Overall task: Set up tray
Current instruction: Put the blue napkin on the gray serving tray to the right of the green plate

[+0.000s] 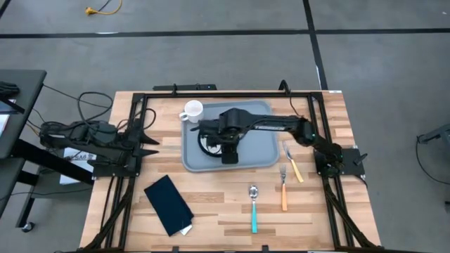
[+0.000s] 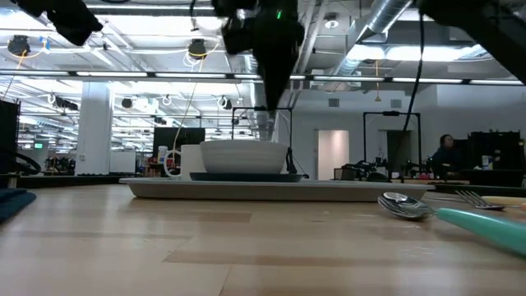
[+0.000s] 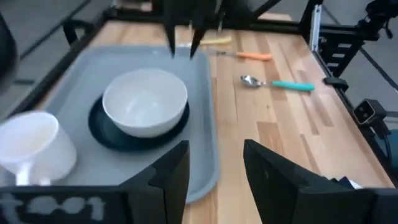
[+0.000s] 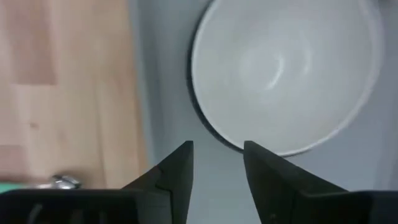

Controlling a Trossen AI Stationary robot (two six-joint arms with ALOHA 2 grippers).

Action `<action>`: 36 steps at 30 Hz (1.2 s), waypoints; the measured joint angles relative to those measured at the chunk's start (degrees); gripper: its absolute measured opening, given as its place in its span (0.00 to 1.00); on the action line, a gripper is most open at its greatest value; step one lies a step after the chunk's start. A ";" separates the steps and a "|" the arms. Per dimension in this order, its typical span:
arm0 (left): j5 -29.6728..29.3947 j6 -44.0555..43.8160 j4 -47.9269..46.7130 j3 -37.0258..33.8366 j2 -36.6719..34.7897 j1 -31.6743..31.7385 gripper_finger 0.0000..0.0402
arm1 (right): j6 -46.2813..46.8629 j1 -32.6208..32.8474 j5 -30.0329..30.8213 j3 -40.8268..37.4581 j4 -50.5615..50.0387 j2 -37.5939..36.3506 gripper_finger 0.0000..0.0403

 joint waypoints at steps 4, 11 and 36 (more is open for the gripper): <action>1.59 -4.74 0.20 -1.87 3.64 0.00 0.35 | 0.12 0.92 -0.01 -0.15 0.31 -5.93 0.33; 8.61 -17.02 5.99 -8.13 13.39 -4.08 0.35 | 3.07 4.82 1.15 -0.15 0.36 -16.05 0.33; -14.60 -62.25 40.49 1.36 66.61 -44.73 0.35 | 37.42 32.15 32.97 -43.13 13.42 -47.84 0.33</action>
